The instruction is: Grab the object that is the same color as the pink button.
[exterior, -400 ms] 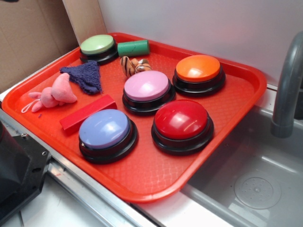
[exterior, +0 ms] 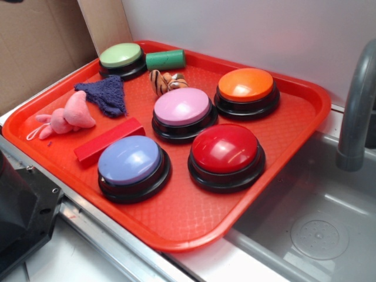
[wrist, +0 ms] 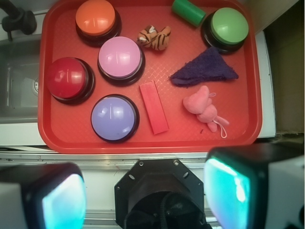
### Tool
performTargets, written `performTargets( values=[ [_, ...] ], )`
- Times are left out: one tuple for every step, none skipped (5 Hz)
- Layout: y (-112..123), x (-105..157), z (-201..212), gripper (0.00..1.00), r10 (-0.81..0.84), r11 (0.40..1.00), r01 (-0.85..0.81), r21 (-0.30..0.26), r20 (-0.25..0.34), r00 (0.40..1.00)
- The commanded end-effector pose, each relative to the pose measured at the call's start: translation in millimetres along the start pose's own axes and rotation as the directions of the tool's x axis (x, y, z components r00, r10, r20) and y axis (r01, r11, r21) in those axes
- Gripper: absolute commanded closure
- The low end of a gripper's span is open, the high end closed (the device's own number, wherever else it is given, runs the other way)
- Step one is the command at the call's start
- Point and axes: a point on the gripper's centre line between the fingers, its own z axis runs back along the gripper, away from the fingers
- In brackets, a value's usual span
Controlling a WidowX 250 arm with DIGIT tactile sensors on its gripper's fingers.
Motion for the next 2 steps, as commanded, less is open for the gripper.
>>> performTargets(
  values=[
    [21,19,-23,0.0,-0.021,1.0,0.022,-0.013,0.033,0.999],
    [37,24,-41,0.0,-0.037,0.999,0.037,-0.014,0.06,0.998]
  ],
)
